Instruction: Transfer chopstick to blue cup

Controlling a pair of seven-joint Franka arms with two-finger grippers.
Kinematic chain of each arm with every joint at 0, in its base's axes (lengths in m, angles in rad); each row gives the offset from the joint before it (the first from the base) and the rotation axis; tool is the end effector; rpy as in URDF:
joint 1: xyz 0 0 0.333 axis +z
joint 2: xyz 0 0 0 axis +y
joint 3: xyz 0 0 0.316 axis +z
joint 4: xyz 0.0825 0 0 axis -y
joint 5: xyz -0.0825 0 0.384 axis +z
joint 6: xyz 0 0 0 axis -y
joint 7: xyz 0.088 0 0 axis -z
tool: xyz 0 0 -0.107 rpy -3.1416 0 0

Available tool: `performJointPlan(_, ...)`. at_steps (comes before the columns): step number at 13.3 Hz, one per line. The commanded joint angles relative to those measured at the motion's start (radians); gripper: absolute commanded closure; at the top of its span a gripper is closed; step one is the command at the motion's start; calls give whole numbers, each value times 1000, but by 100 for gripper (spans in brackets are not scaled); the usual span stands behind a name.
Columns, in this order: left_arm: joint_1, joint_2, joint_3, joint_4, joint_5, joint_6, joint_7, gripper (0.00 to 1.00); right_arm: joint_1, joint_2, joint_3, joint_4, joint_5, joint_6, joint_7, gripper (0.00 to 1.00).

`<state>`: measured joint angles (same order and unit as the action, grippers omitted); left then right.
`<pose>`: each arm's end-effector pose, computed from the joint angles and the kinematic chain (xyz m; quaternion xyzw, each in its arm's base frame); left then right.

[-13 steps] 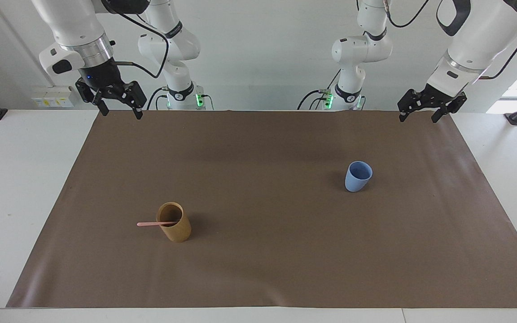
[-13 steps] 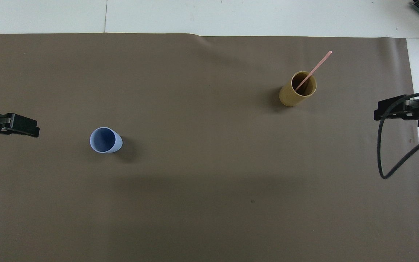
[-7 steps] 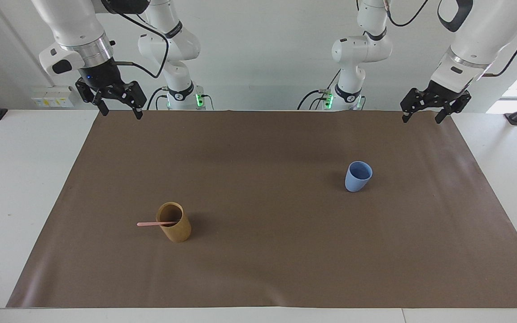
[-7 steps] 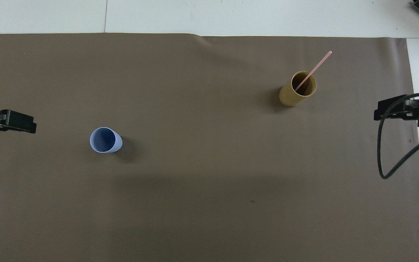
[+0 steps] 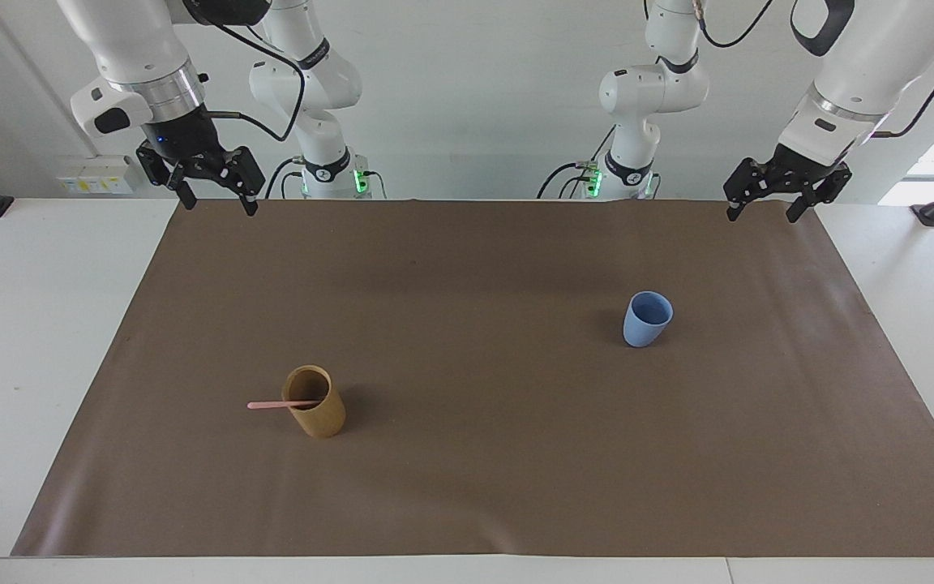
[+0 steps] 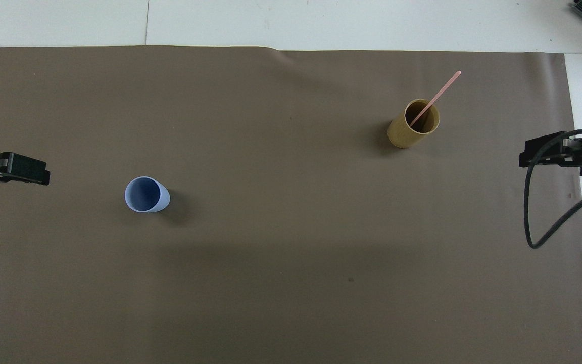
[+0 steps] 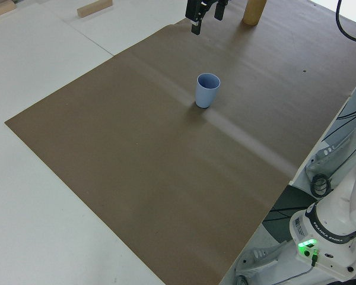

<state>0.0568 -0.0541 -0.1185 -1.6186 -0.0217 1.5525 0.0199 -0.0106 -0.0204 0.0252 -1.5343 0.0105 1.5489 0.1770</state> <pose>0.5343 -0.0372 0.6297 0.9991 -0.0408 -0.0063 0.0075 0.5463 0.0093 0.6510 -0.9966 0.0809 -0.0169 0.0066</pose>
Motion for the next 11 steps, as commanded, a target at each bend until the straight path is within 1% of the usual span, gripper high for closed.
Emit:
performJointPlan(1, 11, -10, -6, 3, -9, -5, -2, 0, -14, -9, 5, -13, 16, 13, 16, 0)
performJointPlan(11, 11, -10, -6, 3, -9, -5, -2, 0, -14, -12, 5, -17, 16, 11, 15, 0)
